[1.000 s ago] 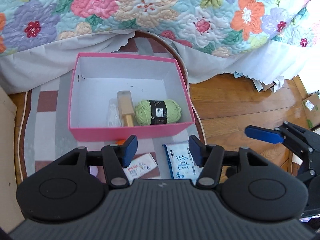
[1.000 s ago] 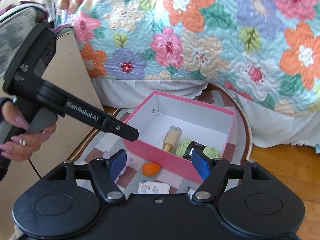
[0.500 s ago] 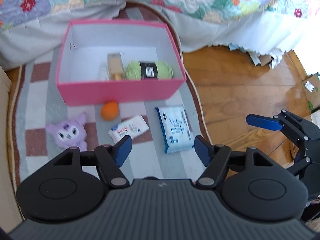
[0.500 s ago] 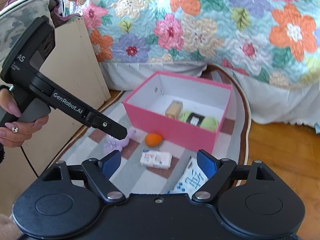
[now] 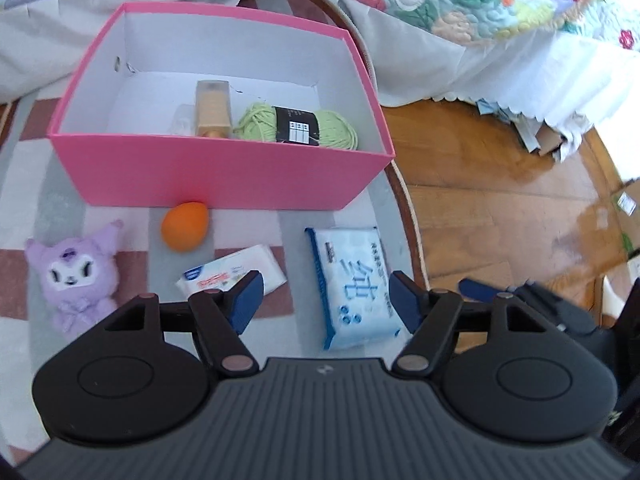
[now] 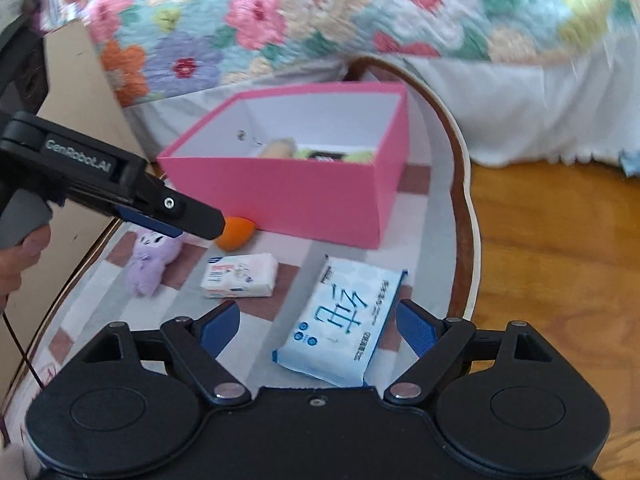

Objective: Organize objects
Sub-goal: 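Move the right gripper to the blue-and-white wipes pack and close on it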

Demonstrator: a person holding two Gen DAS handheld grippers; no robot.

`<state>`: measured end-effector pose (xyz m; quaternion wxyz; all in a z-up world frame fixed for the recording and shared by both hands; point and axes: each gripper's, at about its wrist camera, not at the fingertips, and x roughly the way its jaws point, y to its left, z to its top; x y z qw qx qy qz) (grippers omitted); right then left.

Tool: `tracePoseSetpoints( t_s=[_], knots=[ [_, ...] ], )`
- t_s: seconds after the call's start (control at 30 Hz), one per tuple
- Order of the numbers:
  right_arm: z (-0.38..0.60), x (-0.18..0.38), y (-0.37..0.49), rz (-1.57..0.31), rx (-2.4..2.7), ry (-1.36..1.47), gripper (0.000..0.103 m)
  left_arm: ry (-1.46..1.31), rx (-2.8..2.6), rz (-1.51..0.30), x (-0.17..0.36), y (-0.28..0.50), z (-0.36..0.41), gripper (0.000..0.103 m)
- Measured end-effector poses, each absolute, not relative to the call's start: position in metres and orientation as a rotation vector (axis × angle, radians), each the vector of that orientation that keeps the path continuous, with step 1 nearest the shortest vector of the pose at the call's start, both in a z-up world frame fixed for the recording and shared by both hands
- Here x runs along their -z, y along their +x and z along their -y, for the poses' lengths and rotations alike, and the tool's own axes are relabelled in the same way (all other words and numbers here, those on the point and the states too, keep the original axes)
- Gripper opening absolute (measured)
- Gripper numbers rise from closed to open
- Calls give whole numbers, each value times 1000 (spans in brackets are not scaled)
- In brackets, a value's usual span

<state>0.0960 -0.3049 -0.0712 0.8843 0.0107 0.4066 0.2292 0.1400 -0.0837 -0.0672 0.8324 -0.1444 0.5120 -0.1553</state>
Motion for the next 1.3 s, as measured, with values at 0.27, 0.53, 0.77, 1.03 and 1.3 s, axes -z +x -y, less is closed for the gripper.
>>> tracePoseSetpoints(
  t_s=[0.27,0.53,0.77,1.03,1.3],
  knots=[
    [309,106,116,-927,-404,43,88,-270,364,-1112,107,151,119,68],
    [291,133,127,-1069,-460,34,88,-294,352,-1145,137,162,132,64],
    [286,143,132,-1090,-470,46,85,-261,370,-1181,160,159,143,47],
    [308,145,139,-1055,-460,156,56,-203,385,-1166,163,164,150,29],
    [316,150,145,-1082,-464,213,56,-412,346,-1171,176,161,127,29]
  ],
)
